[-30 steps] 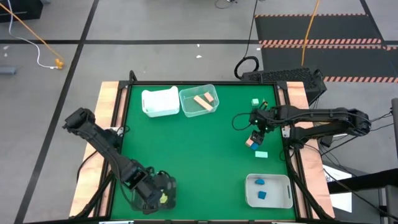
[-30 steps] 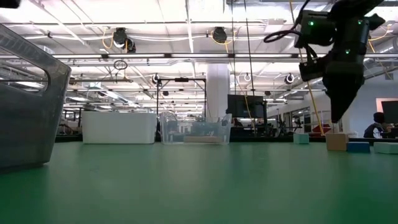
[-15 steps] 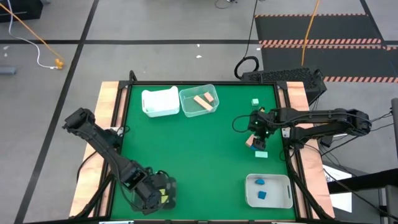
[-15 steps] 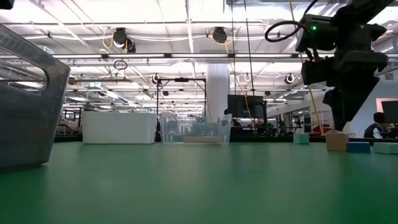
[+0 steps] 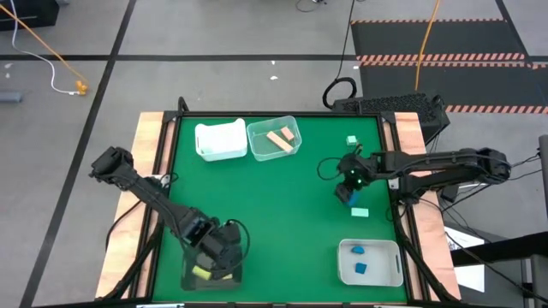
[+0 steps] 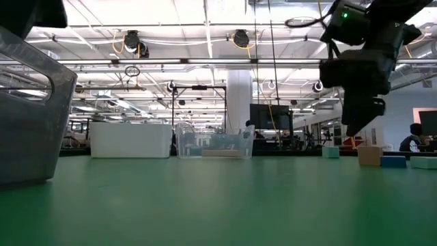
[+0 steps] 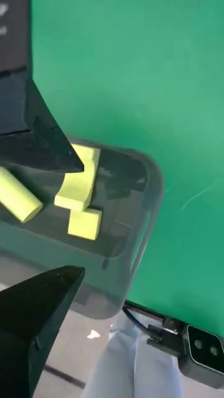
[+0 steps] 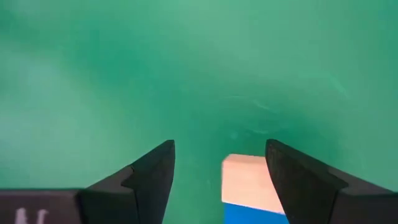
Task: Sort & place blocks by color
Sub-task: Put the brown block into the transparent bin
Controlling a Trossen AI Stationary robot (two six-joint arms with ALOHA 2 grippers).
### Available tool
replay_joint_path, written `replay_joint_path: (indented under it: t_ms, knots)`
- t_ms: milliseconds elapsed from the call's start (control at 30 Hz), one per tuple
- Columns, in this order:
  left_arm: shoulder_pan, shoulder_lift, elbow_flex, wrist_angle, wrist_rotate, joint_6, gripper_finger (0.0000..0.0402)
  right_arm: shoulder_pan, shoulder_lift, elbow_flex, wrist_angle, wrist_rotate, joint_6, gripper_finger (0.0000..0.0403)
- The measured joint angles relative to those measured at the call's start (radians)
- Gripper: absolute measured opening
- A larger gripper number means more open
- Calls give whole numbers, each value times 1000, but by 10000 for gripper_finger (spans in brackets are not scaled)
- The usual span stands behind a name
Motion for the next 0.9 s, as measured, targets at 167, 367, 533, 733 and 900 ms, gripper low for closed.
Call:
replay_joint_path:
  t_ms: [167, 367, 533, 733, 900]
  knots:
    - [37, 0, 0, 1, -36, 58, 239, 85, -2, 1, 13, -65, -336, 238]
    - [60, 0, 0, 1, -38, 62, 228, 172, -2, 44, -15, -33, -514, 238]
    - [85, 0, 0, 1, -47, 39, 227, 176, -2, 66, -65, 140, -682, 238]
    - [114, 0, 0, 2, -85, 34, 229, 164, 11, 51, -125, 158, -848, 238]
    - [144, 0, 0, 6, -114, 19, 230, 164, 70, 51, -184, 163, -1035, 238]
